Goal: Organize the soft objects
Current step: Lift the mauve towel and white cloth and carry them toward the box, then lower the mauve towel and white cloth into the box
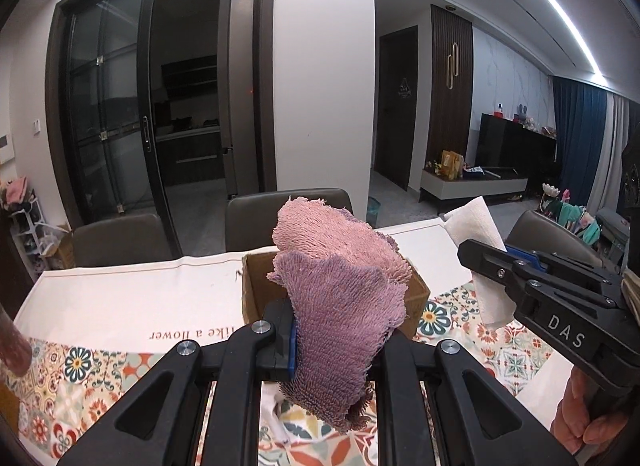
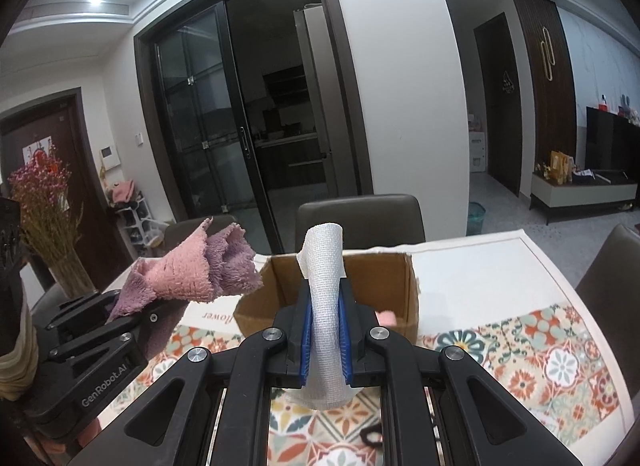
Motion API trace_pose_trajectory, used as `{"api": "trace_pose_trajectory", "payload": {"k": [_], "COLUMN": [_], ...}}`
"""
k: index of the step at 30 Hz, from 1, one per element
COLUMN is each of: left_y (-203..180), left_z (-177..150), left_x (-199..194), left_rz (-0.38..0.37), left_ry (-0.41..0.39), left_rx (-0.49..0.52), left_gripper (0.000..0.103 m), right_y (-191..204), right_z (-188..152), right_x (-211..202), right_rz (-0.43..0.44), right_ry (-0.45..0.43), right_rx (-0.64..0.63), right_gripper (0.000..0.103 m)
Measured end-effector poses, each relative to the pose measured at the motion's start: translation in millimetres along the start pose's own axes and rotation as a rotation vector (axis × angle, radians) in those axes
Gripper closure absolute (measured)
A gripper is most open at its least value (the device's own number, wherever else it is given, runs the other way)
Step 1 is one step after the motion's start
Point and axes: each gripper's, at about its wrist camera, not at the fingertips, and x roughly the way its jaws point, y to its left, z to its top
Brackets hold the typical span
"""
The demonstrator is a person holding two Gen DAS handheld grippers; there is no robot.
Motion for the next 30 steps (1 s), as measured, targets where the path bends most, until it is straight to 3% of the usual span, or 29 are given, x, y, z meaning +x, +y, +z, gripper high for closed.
{"api": "trace_pose_trajectory", "payload": {"k": [16, 30], "left_y": [0.4, 3.4], "left_z": [37.8, 31.2], "left_x": [76.0, 165.6], "left_rz": [-0.018, -0.044], "left_ry": [0.091, 0.328], "left_rx": [0.016, 0.024], "left_gripper": [0.087, 0.087], "right_y": [-21.8, -48.4], "right_z": [40.0, 42.0], "right_x": [71.5, 155.7], "right_rz": [0.051, 0.067], "right_ry": [0.11, 0.294], "right_rx": [0.014, 0.047], "right_gripper": [0.09, 0.09]}}
